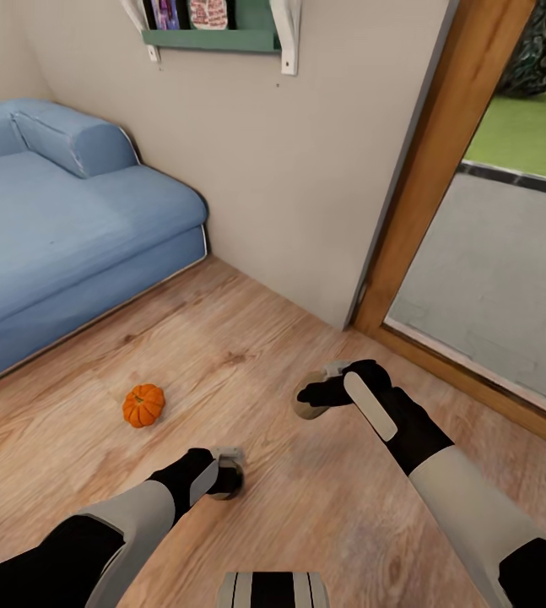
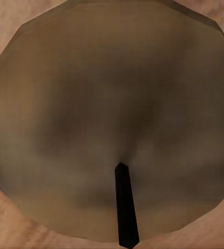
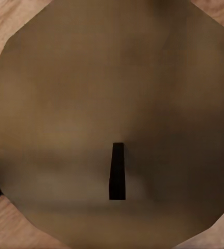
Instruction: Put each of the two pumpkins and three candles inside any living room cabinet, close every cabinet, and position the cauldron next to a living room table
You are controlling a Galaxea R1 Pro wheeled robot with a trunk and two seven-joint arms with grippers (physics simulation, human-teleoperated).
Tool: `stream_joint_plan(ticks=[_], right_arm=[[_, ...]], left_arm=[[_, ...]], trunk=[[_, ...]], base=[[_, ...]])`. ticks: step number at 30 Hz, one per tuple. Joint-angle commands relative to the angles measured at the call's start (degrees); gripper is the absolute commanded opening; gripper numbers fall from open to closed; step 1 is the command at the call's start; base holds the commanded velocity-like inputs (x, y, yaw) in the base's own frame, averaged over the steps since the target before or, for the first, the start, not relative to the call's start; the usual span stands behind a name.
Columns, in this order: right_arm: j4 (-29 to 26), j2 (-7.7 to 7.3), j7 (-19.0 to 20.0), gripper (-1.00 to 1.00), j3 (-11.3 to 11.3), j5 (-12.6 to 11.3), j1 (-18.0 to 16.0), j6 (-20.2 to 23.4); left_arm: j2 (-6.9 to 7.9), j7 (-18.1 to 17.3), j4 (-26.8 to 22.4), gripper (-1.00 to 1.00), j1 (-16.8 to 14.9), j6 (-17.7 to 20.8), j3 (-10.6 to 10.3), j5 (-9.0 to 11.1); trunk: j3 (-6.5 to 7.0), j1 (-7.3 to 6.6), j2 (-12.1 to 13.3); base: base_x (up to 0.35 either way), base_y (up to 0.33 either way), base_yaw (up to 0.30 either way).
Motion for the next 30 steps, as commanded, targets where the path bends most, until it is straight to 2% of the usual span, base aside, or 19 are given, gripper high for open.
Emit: stream_joint_plan(ticks=[1,10,19,26,30], right_arm=[[-0.02,-0.06,-0.58,-1.0,0.19,-0.61,-0.06,0.07],[0.05,-0.06,-0.55,-1.0,0.14,-0.66,-0.09,-0.03],[0.25,-0.06,-0.57,-1.0,0.14,-0.68,-0.06,-0.36],[0.98,-0.06,-0.58,-1.0,0.12,-0.68,-0.07,-0.45],[1.01,-0.06,-0.58,-1.0,0.1,-0.64,-0.08,-0.46]], left_arm=[[0.01,0.34,-0.11,-1.0,0.01,0.3,-0.28,0.65],[0.23,0.36,-0.31,-1.0,0.01,0.6,-0.27,0.62],[1.32,0.33,-0.57,-1.0,-0.06,0.7,-0.14,0.65],[1.5,0.22,-1.23,-1.0,-0.08,0.74,1.52,0.65],[1.51,0.19,-1.27,-1.0,-0.08,0.81,1.96,0.65]], trunk=[[0.27,-0.03,0.0],[2.92,-0.26,0.12],[4.94,-0.49,0.24],[6.49,-0.67,0.34],[7.37,-0.78,0.39]], base=[[0.0,0.0,0.0],[0.0,0.0,0.0],[0.0,0.0,0.0],[-0.007,0.0,0.0],[-0.217,0.0,0.0]])
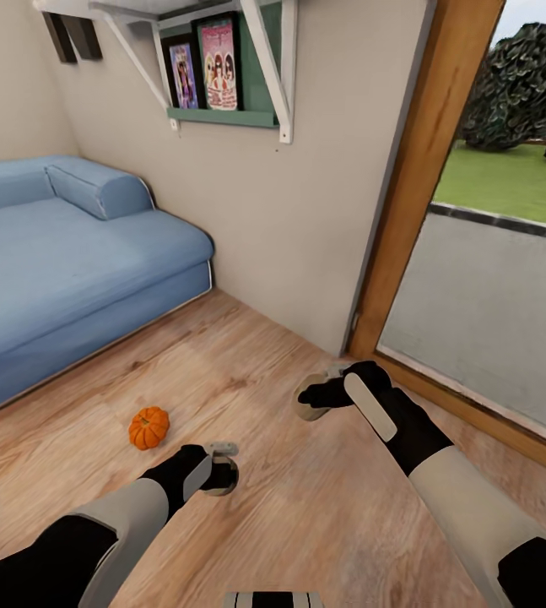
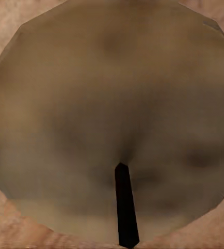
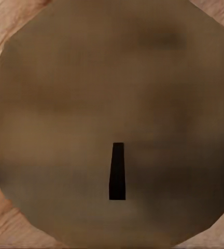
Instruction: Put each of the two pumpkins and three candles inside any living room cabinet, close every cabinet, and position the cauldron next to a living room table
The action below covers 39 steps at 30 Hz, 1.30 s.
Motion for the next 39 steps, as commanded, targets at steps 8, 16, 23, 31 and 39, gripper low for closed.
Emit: stream_joint_plan(ticks=[8,16,23,31,39], right_arm=[[-0.05,-0.06,-0.51,-1.0,0.21,-0.63,-0.02,0.18],[-0.05,-0.06,-0.49,-1.0,0.19,-0.62,-0.03,0.27],[-0.05,-0.06,-0.49,-1.0,0.22,-0.63,-0.02,0.49],[-0.05,-0.06,-0.49,-1.0,0.28,-0.57,-0.02,0.45],[0.48,-0.06,-0.49,-1.0,0.28,-0.58,-0.02,0.35]], left_arm=[[0.01,0.34,-0.11,-1.0,0.0,0.29,-0.26,0.63],[0.01,0.34,-0.11,-1.0,0.0,0.28,-0.25,0.63],[0.72,0.39,-0.11,-1.0,0.0,0.23,3.2,0.63],[2.36,0.43,-0.11,-1.0,-0.06,0.22,5.82,0.65],[4.85,0.48,-0.11,-1.0,-0.26,0.22,15.99,0.56]], trunk=[[1.73,-0.24,0.09],[3.66,-0.45,0.2],[5.55,-0.63,0.29],[7.82,-0.83,0.4],[10.12,-1.04,0.51]], base=[[-0.281,-0.016,-0.003],[-0.051,-0.02,-0.209],[-0.002,-0.001,-0.268],[0.0,0.0,-0.248],[-0.15,0.0,-0.237]])
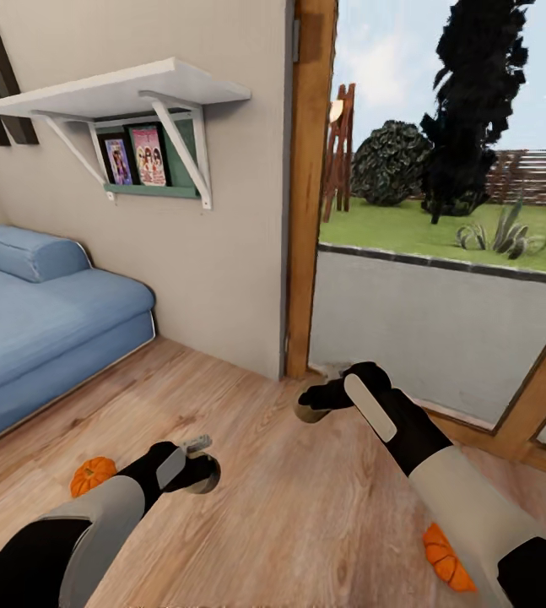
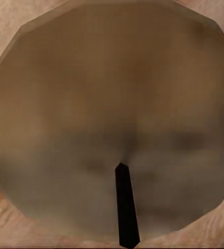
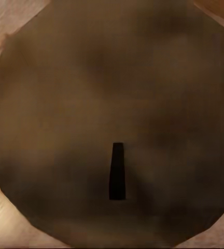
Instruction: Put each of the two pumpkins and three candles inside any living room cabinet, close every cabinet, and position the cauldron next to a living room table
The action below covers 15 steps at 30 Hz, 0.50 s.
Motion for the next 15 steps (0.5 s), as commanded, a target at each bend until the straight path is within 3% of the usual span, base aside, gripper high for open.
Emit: stream_joint_plan(ticks=[1,5,11,15], right_arm=[[0.07,-0.06,-0.58,-1.0,0.19,-0.63,-0.05,0.01],[0.24,-0.06,-0.58,-1.0,0.2,-0.64,-0.05,-0.1],[0.35,-0.06,-0.58,-1.0,0.18,-0.66,-0.07,-0.22],[0.56,-0.06,-0.58,-1.0,0.18,-0.63,-0.06,-0.23]], left_arm=[[0.01,0.42,-0.12,-1.0,0.01,0.31,0.23,0.56],[0.02,0.39,-0.12,-1.0,0.0,0.31,0.46,0.58],[-0.19,0.36,-0.05,-1.0,-0.03,0.09,0.59,0.64],[-0.2,0.35,-0.04,-1.0,-0.04,0.05,0.6,0.59]], trunk=[[0.24,-0.06,0.0],[1.39,-0.17,0.05],[3.12,-0.32,0.13],[4.13,-0.42,0.18]], base=[[-0.298,0.0,-0.235],[-0.226,-0.022,-0.234],[-0.038,-0.006,-0.225],[-0.002,0.0,-0.089]])
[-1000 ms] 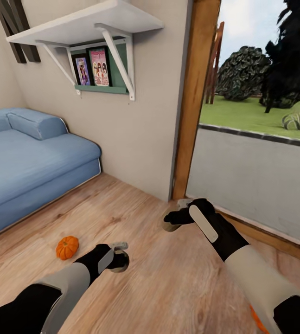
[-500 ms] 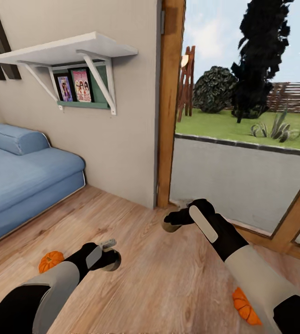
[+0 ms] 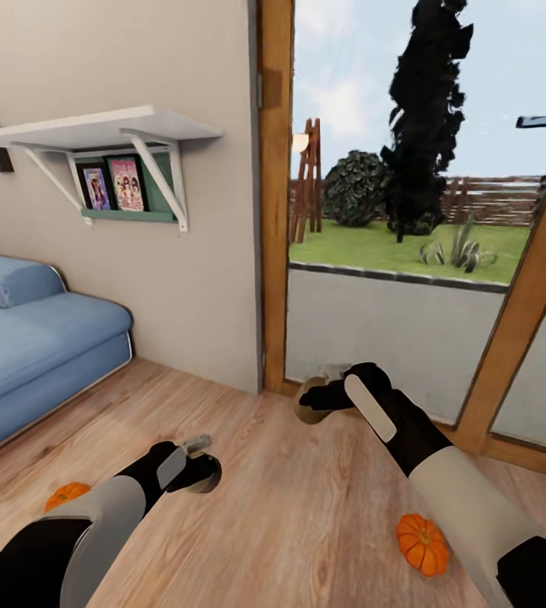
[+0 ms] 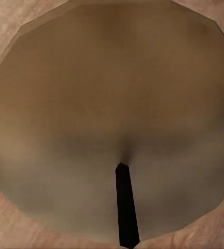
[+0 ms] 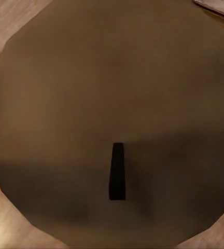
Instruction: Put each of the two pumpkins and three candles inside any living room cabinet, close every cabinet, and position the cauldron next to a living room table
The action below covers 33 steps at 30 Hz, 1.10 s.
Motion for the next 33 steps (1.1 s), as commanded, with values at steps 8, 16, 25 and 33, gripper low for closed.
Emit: stream_joint_plan(ticks=[8,16,25,33], right_arm=[[1.38,-0.06,-0.59,-1.0,0.11,-0.74,-0.05,0.03],[2.98,-0.14,-0.57,-1.0,0.04,-0.66,-0.07,0.0],[3.15,-0.15,-0.65,-1.0,-0.05,-0.68,-0.08,0.05],[4.49,-0.15,-0.57,-1.0,-0.14,-0.66,-0.06,-0.01]], left_arm=[[-0.04,0.42,-0.12,-1.0,0.01,0.18,0.1,0.48],[-0.18,0.41,-0.04,-1.0,-0.01,0.16,-0.23,0.39],[-0.19,0.44,-0.04,-1.0,0.0,0.13,-0.23,0.36],[-0.2,0.46,0.0,-1.0,-0.02,0.13,-0.34,0.3]], trunk=[[1.32,-0.16,0.06],[1.33,-0.16,0.06],[1.33,-0.16,0.06],[3.1,-0.37,0.17]], base=[[0.0,0.0,-0.233],[-0.167,0.0,-0.173],[-0.114,0.0,-0.227],[-0.001,0.0,-0.223]])
